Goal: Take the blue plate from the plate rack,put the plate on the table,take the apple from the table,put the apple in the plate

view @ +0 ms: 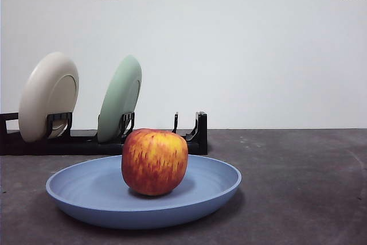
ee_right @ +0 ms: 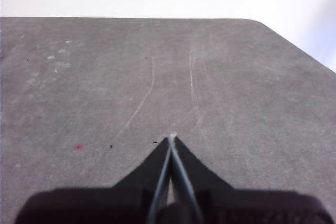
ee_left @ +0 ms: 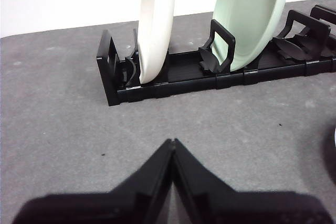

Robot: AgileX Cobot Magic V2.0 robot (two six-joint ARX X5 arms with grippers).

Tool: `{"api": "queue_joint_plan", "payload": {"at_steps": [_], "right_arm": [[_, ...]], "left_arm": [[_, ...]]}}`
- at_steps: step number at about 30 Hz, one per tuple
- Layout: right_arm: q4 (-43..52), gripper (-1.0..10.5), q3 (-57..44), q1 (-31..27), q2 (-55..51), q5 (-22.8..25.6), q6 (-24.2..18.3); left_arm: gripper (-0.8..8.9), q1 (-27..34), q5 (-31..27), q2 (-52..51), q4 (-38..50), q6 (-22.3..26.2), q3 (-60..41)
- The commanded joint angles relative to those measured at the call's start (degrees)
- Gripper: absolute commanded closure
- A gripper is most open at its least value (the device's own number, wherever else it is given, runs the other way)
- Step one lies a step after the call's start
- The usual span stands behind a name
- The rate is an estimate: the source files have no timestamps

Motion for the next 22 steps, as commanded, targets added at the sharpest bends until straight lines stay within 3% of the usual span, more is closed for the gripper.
{"api": "queue_joint_plan", "payload": {"at_steps": [1,13,18,22], "right_arm": [[0.37,9.5,-0.66,-0.02,-0.13,0.04,0.90],[0.37,9.5,-0.66,2.43,-0.13,-0.42,1.75],[0.50,9.5,-0.66,2.43,-0.13,-0.39,5.95],[0.61,9.5,-0.66,2.43,-0.13,-0.39,5.99]], "left_arm": [[8.15,0.17,0.28,0.00,0.39,0.61,-0.59],[8.15,0.17,0.26,0.00,0.39,0.61,-0.59],[8.15,0.17,0.26,0.00,0.39,0.61,-0.59],[8.15,0.17,0.26,0.00,0.39,0.61,-0.59]]}}
